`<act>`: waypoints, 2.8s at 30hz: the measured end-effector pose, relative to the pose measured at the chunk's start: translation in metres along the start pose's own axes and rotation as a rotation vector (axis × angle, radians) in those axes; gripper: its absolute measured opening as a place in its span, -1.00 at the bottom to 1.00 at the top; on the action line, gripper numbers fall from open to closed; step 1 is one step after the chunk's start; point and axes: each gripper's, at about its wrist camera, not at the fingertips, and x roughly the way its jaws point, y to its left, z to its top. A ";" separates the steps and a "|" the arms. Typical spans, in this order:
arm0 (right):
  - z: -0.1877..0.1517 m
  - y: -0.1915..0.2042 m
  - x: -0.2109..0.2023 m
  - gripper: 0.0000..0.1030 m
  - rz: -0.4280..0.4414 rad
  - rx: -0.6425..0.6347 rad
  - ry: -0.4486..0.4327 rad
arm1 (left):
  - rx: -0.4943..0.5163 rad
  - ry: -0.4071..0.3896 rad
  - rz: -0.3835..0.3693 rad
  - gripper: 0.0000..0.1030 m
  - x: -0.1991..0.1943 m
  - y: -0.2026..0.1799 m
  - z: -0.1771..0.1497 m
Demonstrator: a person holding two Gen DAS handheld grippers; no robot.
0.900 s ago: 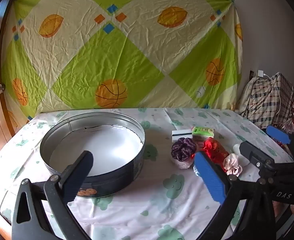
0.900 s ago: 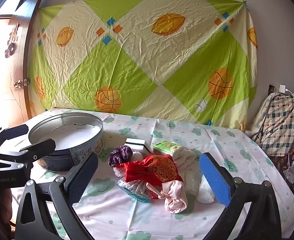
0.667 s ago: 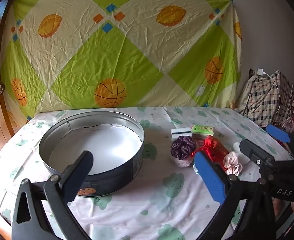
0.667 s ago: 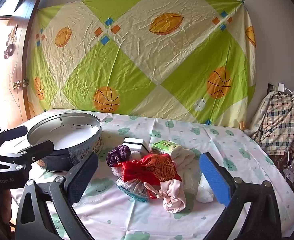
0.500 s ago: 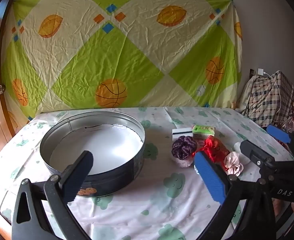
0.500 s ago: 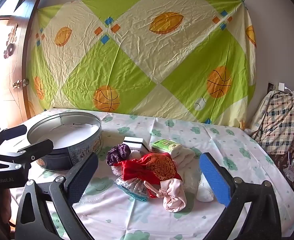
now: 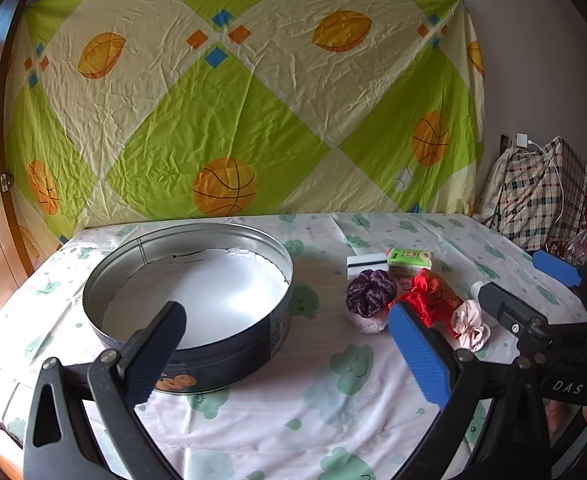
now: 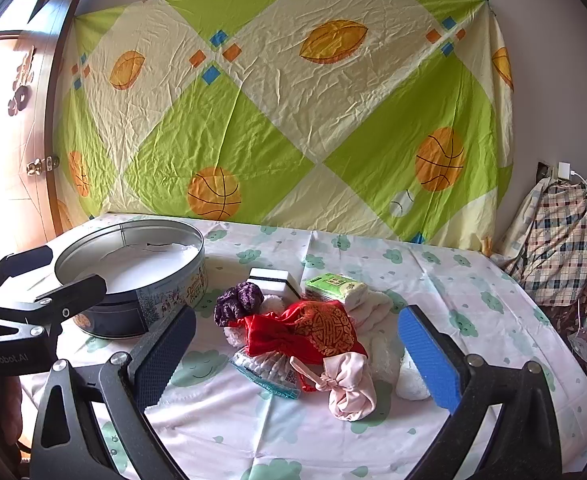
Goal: Organize soft objects
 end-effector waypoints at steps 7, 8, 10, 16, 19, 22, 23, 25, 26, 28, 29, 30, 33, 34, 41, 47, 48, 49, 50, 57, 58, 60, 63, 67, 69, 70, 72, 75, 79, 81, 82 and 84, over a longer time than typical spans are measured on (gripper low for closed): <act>0.000 0.000 0.000 0.99 -0.001 0.000 0.001 | 0.002 0.000 0.004 0.99 0.000 0.000 0.000; 0.000 0.000 0.000 0.99 -0.001 0.000 0.002 | 0.002 0.001 0.005 0.99 0.000 0.000 0.000; 0.000 0.000 0.000 0.99 0.000 0.001 0.002 | 0.003 0.003 0.007 0.99 0.000 0.001 0.000; -0.001 -0.001 0.001 0.99 0.000 0.001 0.003 | 0.004 0.002 0.006 0.99 0.001 0.001 0.000; -0.003 -0.001 0.002 0.99 -0.001 0.003 0.005 | 0.005 0.002 0.008 0.99 0.001 0.000 -0.001; -0.005 -0.003 0.003 0.99 -0.004 0.010 0.008 | 0.005 0.002 0.007 0.99 0.001 0.000 -0.002; -0.005 -0.005 0.003 0.99 -0.003 0.013 0.009 | 0.005 0.003 0.007 0.99 0.001 0.000 -0.002; -0.006 -0.006 0.004 0.99 -0.005 0.016 0.011 | 0.009 0.010 0.008 0.99 0.006 -0.003 -0.005; -0.007 -0.006 0.005 0.99 -0.006 0.018 0.013 | 0.012 0.013 0.007 0.99 0.008 -0.004 -0.006; -0.008 -0.008 0.006 0.99 -0.006 0.021 0.017 | 0.018 0.019 0.007 0.99 0.010 -0.006 -0.008; -0.008 -0.009 0.007 0.99 -0.006 0.023 0.021 | 0.022 0.022 0.006 0.99 0.012 -0.007 -0.009; -0.009 -0.010 0.007 0.99 -0.006 0.026 0.024 | 0.026 0.023 0.006 0.99 0.013 -0.009 -0.009; -0.010 -0.013 0.010 0.99 -0.007 0.031 0.031 | 0.032 0.027 0.004 0.99 0.015 -0.013 -0.010; -0.011 -0.014 0.011 0.99 -0.007 0.033 0.033 | 0.034 0.029 0.003 0.99 0.016 -0.014 -0.010; -0.013 -0.020 0.014 0.99 -0.009 0.049 0.042 | 0.053 0.040 0.001 0.99 0.020 -0.021 -0.012; -0.017 -0.024 0.017 0.99 -0.004 0.059 0.050 | 0.052 0.052 0.006 0.99 0.025 -0.023 -0.015; -0.018 -0.025 0.017 0.99 -0.002 0.061 0.051 | 0.050 0.053 0.004 0.99 0.026 -0.023 -0.015; -0.019 -0.026 0.018 0.99 -0.002 0.062 0.054 | 0.049 0.055 0.004 0.99 0.028 -0.023 -0.016; -0.020 -0.026 0.019 0.99 -0.003 0.062 0.057 | 0.048 0.058 0.003 0.99 0.029 -0.023 -0.016; -0.029 -0.034 0.027 0.98 -0.013 0.074 0.067 | 0.071 0.059 -0.028 0.99 0.042 -0.035 -0.022; -0.031 -0.035 0.029 0.98 -0.018 0.073 0.072 | 0.078 0.064 -0.033 0.99 0.045 -0.038 -0.022; -0.036 -0.040 0.034 0.98 -0.032 0.071 0.084 | 0.085 0.069 -0.044 0.99 0.050 -0.042 -0.023; -0.040 -0.049 0.043 0.98 -0.038 0.082 0.110 | 0.089 0.079 -0.055 0.99 0.058 -0.046 -0.024; -0.045 -0.058 0.056 0.72 -0.019 0.099 0.162 | 0.083 0.086 -0.069 0.99 0.065 -0.049 -0.023; -0.046 -0.060 0.062 0.65 0.012 0.114 0.192 | 0.084 0.086 -0.075 0.99 0.068 -0.051 -0.022; -0.046 -0.060 0.065 0.65 0.018 0.111 0.204 | 0.084 0.088 -0.078 0.99 0.070 -0.052 -0.021; -0.048 -0.059 0.072 0.64 0.041 0.102 0.241 | 0.086 0.085 -0.092 0.99 0.072 -0.055 -0.020; -0.050 -0.059 0.083 0.39 0.094 0.110 0.303 | 0.100 0.075 -0.100 0.99 0.074 -0.062 -0.017; -0.054 -0.066 0.086 -0.30 0.148 0.152 0.311 | 0.122 0.060 -0.123 0.99 0.074 -0.071 -0.013; -0.054 -0.064 0.080 -0.42 0.147 0.142 0.278 | 0.139 0.054 -0.134 0.99 0.075 -0.077 -0.011; -0.053 -0.064 0.077 -0.44 0.139 0.143 0.258 | 0.148 0.052 -0.141 0.97 0.076 -0.081 -0.010; -0.052 -0.069 0.069 -0.45 0.118 0.170 0.212 | 0.176 0.046 -0.150 0.96 0.077 -0.090 -0.007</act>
